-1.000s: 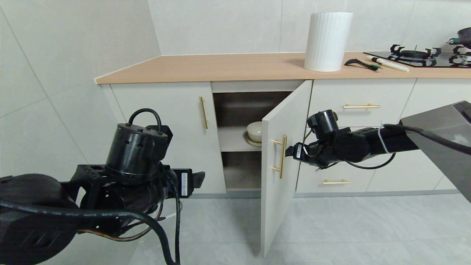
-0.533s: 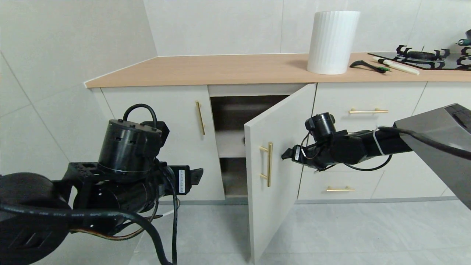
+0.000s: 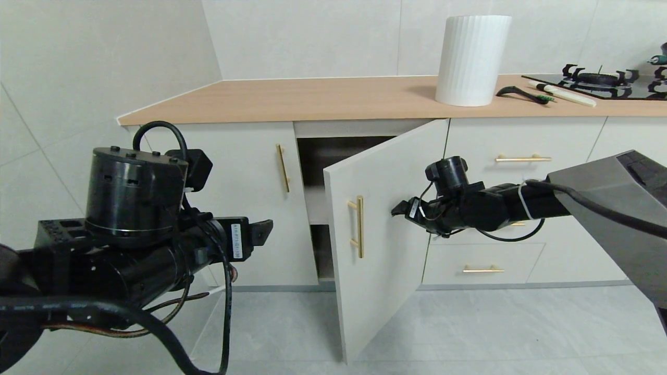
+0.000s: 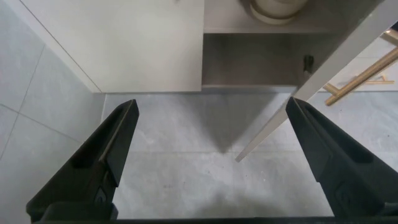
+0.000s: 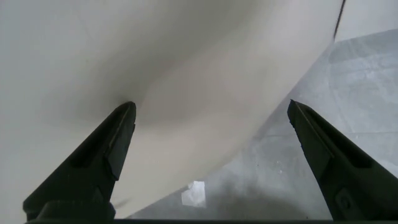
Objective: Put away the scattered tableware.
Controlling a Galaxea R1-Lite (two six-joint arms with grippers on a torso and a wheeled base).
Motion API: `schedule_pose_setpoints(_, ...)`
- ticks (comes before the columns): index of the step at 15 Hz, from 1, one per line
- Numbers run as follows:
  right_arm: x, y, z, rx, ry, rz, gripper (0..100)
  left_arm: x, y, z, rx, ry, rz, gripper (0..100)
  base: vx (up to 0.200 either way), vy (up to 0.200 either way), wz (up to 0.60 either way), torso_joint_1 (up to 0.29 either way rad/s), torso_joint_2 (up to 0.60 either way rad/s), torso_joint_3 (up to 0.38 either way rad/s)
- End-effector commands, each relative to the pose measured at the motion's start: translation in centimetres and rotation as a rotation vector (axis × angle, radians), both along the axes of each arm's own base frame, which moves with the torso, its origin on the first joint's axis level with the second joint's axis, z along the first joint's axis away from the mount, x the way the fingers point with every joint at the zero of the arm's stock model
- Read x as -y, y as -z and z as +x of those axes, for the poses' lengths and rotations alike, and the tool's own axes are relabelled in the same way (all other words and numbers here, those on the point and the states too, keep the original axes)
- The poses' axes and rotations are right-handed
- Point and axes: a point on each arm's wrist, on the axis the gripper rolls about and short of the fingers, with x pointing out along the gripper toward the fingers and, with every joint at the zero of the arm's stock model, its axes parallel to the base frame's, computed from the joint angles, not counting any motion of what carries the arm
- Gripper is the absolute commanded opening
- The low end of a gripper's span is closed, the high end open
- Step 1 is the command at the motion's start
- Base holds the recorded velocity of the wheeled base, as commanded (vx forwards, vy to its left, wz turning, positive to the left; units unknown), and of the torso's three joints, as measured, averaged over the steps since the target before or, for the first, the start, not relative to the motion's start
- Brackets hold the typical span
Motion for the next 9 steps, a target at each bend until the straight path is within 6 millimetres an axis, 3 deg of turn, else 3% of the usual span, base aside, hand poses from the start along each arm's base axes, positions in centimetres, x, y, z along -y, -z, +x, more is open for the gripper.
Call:
schedule_pose_setpoints(1, -0.08, 0.30, 0.13, -0.003, -0.001, -0.002, 100, 0.10, 0.28, 0.19, -0.009, -0.003, 0.003, 100, 0.000, 0.000, 0.00, 0.000, 0.00, 0.000)
schedule_pose_setpoints(9, -0.30, 1.13, 0.48, -0.011, 0.005, -0.009, 100, -0.05, 0.17, 0.01, -0.013, -0.016, 0.016, 100, 0.000, 0.000, 0.00, 0.000, 0.00, 0.000)
